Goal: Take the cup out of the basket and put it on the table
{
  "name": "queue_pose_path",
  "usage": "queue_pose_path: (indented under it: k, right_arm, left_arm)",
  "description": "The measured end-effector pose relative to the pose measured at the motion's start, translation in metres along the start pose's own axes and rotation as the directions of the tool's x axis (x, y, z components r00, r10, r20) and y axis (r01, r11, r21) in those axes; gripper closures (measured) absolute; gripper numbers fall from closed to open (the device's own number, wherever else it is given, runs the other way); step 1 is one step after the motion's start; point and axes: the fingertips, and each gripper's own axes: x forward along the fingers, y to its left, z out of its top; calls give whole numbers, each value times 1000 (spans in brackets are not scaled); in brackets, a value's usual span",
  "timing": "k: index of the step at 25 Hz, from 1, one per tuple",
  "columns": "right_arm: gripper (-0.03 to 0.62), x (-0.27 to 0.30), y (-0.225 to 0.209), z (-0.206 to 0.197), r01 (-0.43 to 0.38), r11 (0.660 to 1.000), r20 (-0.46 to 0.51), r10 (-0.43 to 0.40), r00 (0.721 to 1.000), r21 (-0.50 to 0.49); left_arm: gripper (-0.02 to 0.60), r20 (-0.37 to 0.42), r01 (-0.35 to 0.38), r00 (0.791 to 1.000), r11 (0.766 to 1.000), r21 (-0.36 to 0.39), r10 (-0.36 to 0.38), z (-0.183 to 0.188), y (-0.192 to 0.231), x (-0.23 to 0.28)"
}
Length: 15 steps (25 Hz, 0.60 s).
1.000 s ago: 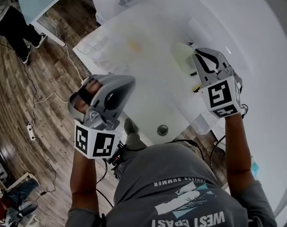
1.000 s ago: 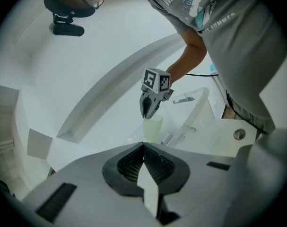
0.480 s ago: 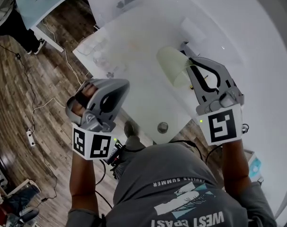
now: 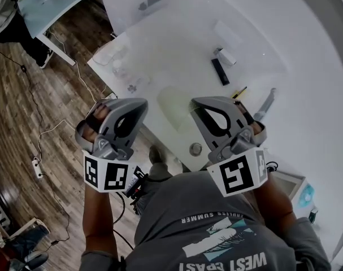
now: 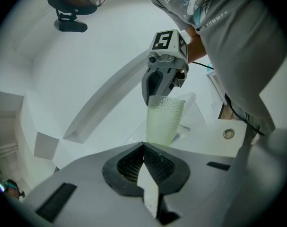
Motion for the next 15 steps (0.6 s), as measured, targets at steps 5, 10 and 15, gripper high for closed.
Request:
queue_pose_path:
  k: [5, 10, 15]
  right_arm:
    - [566, 16, 35, -7, -83, 996, 5, 83, 997, -26]
    - [566, 37, 56, -35, -124, 992, -39, 124, 991, 3]
    - [566, 54, 78, -62, -155, 987, -86, 157, 984, 29]
  left_arm:
    - [572, -12, 0, 1000, 1000, -4, 0, -8, -3, -3]
    - [572, -20, 1, 1000, 1000, -15, -2, -15, -4, -3]
    - [572, -26, 6, 1000, 1000, -27, -7, -20, -11, -8]
